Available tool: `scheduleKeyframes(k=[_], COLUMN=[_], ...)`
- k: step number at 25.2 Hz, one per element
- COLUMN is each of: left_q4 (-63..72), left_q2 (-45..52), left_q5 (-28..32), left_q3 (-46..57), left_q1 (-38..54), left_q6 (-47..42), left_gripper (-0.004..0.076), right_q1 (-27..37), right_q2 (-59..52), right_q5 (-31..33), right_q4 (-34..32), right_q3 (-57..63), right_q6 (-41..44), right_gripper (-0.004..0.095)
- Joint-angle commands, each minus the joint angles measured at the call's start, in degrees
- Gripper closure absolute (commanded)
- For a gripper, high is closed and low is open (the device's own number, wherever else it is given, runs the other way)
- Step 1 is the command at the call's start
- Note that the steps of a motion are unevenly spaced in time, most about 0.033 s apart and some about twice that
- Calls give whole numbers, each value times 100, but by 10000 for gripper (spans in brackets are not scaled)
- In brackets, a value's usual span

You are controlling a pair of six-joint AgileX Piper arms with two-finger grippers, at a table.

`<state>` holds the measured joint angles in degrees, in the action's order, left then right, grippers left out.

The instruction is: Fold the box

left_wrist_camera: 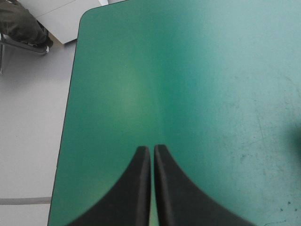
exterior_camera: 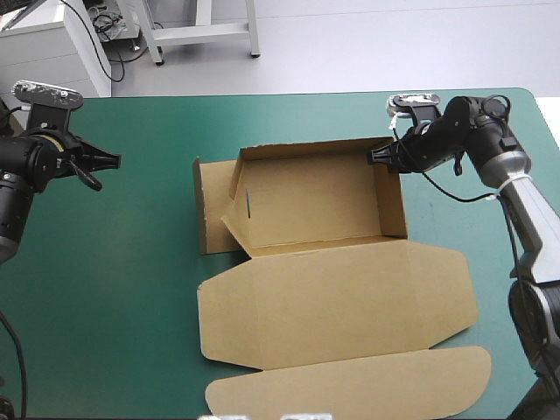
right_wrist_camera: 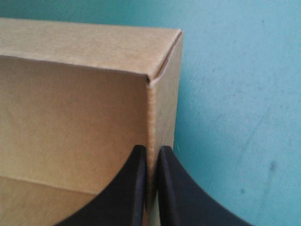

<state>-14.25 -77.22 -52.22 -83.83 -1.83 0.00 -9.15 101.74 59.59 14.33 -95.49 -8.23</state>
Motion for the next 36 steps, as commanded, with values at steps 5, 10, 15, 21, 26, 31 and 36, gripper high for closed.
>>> scheduleKeyframes(k=[5, 10, 15, 21, 26, 31, 36], left_q4=[42, 63, 76, 104, 102, 124, 124], left_q2=[109, -16, -116, -116, -116, -116, -116], left_q5=[171, 71, 66, 176, 137, 98, 17], left_q3=[-79, -79, -79, -79, -79, -79, -79], left_q1=[24, 24, 24, 24, 24, 24, 24], left_q6=[41, 129, 139, 182, 197, 197, 233], left_gripper=[715, 715, 715, 715, 715, 715, 715], right_q1=[-9, -9, -9, -9, -9, -9, -9], right_q2=[21, 8, -18, -198, -66, 670, 1278], right_q5=[-455, -376, 619, 1217, 1217, 1026, 1008], right_q4=[-10, -147, -826, -715, -440, 122, 254], right_q3=[-25, -481, -1349, -1716, -1529, -1446, -1446], right_q6=[-82, -192, -138, 283, 185, 67, 57], right_gripper=[692, 487, 481, 361, 348, 361, 372])
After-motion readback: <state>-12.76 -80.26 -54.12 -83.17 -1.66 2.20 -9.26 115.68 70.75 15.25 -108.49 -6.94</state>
